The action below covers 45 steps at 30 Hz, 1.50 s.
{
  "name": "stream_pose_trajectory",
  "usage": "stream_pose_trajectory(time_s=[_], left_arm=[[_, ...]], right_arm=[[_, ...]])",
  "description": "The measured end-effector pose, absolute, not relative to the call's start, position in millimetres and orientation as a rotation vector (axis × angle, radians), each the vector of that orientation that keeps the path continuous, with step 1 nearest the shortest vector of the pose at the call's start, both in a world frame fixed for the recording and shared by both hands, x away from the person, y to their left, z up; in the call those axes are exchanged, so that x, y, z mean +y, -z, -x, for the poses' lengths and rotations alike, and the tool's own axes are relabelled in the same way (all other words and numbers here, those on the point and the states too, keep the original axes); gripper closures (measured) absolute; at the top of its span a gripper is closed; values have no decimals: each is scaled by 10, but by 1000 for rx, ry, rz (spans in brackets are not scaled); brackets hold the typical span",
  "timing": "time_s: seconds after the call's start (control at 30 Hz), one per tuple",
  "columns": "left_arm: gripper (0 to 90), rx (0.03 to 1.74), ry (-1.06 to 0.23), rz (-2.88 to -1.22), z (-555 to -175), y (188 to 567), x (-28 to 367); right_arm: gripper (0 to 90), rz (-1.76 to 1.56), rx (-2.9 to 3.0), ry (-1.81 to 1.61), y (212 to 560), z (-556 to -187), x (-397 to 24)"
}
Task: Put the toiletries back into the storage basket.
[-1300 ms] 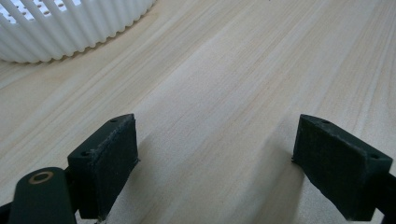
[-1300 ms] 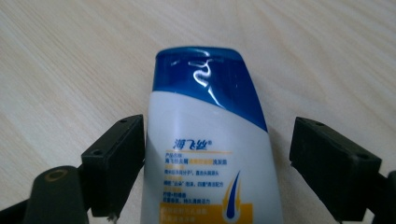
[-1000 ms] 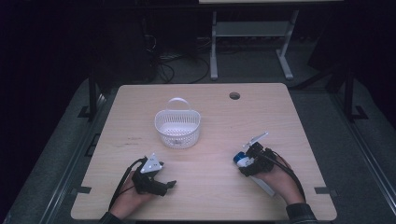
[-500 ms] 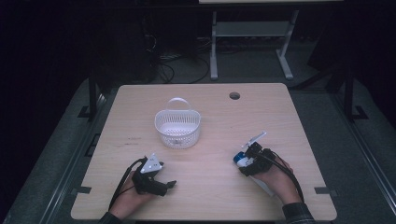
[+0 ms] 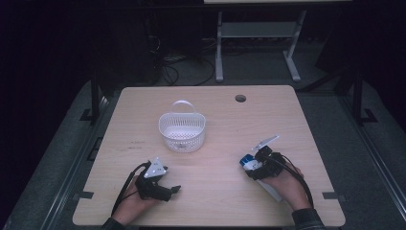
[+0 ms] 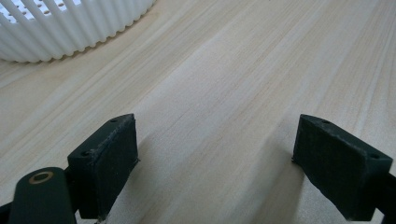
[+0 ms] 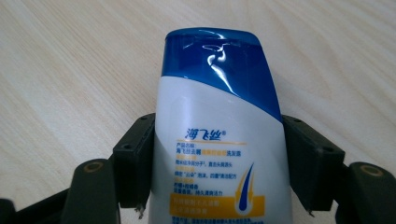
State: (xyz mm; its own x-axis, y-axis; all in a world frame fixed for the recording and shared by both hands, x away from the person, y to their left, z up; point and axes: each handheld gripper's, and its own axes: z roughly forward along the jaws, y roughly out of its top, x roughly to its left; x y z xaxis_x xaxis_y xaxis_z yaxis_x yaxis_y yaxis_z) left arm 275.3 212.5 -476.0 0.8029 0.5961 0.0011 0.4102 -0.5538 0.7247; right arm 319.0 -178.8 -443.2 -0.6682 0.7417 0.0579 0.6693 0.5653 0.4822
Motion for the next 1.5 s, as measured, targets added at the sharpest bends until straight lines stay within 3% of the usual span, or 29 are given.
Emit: stream_pose_trajectory(time_s=[1.5], left_arm=[[128,735,-318,-2240,-2749,4757,2129]], right_arm=[[332,-1176,2325,-1229,4043,-2672,-2285]])
